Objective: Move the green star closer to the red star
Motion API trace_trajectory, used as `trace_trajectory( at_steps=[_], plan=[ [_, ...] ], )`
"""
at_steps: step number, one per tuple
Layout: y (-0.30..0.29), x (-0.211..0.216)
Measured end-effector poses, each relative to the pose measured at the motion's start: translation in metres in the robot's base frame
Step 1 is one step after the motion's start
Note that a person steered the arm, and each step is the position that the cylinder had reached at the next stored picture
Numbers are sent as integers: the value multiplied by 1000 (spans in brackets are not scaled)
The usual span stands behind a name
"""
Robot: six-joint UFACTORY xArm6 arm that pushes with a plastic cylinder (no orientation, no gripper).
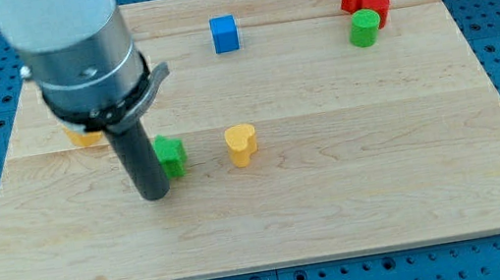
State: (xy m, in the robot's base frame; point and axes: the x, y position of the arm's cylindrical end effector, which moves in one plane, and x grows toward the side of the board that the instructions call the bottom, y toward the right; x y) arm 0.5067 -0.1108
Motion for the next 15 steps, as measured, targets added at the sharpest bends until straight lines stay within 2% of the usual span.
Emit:
trace_trajectory(
  at_steps=[2,3,5,7,8,11,15],
  plan=[
    [31,-57],
    [24,-72],
    [-30,-84],
    [42,-109],
    [57,-117],
    [160,-115],
    [210,-154]
  ],
)
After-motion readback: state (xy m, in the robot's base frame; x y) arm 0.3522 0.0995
